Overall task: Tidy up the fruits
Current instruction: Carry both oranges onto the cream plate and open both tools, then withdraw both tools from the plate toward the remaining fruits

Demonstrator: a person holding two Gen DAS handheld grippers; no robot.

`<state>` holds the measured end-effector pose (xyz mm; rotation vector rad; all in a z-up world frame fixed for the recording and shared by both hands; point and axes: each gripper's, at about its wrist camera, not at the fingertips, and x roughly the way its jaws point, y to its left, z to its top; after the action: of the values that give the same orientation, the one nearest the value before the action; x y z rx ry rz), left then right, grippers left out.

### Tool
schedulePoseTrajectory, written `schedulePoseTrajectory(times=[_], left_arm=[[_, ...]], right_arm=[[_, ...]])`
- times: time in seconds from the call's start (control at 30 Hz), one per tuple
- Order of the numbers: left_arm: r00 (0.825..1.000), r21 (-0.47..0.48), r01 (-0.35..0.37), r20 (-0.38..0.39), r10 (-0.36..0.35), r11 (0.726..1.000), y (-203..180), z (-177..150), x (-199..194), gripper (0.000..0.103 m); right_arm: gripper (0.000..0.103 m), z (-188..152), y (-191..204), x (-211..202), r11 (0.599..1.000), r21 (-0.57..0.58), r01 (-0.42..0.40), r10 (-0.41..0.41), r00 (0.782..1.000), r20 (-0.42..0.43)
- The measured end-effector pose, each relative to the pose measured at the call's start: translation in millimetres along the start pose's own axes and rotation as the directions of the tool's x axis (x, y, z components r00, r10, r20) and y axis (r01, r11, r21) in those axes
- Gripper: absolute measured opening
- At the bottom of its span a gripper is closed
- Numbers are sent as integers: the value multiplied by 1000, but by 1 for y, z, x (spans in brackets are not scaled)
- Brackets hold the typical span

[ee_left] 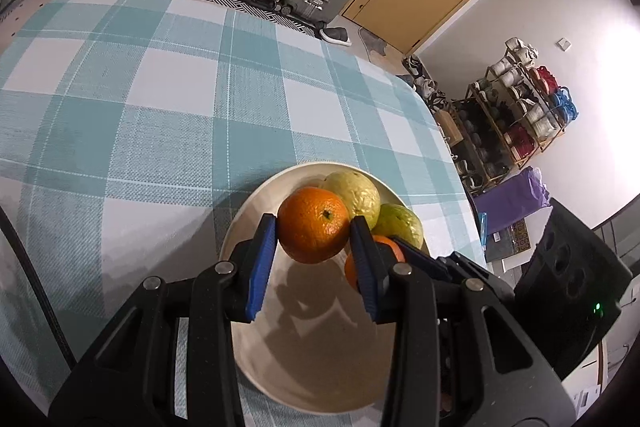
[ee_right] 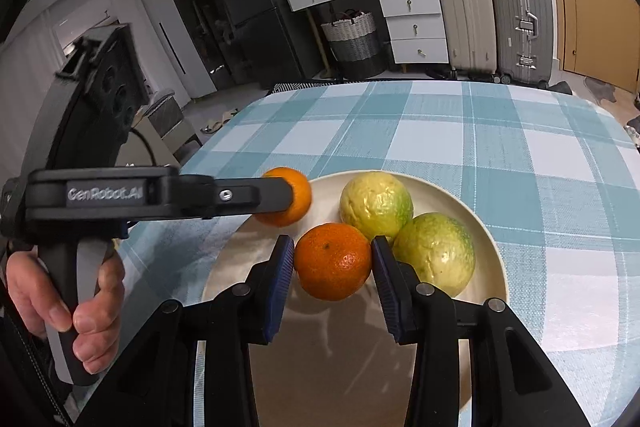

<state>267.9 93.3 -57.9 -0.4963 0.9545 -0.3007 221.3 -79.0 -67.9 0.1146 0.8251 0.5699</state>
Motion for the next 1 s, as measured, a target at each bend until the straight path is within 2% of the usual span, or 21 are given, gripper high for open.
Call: schedulePoseTrajectory(times=[0.27,0.4,0.47,0.5,0.53,0.67,0.8,0.9,1.0], left_arm=[[1000,-19,-7,-5,7,1000,6,4,14,34],[1000,-10,-6,19,7,1000,3,5,12,35],[1000,-14,16,19,-16,1000,1,6,10,36],[1000,-19,14,10,-14,1000,0,7,10,38],[1000,-22,11,6,-10,1000,0,8,9,38],[1000,-27,-2,17,3,1000,-1,6,0,43],[1000,-41,-14,24,15,999,1,1,-9,47],[999,-74,-32,9,33,997,6,-8,-16,55],[999,-82,-40,4,40,996,7,-19,-24,55]], right_arm=[[41,0,2,7,1000,8,-25,25,1000,-1],[42,1,3,10,1000,2,-4,4,1000,5],[53,1,4,7,1000,-3,-4,4,1000,16],[68,2,5,4,1000,-1,-15,15,1000,27],[77,2,5,2,1000,4,-29,29,999,37],[79,2,4,-15,999,10,-35,34,995,90],[81,-2,3,-27,999,15,-34,33,995,97],[88,-7,3,-34,1000,15,-24,22,995,97],[90,-12,2,-42,999,30,-32,29,995,96]])
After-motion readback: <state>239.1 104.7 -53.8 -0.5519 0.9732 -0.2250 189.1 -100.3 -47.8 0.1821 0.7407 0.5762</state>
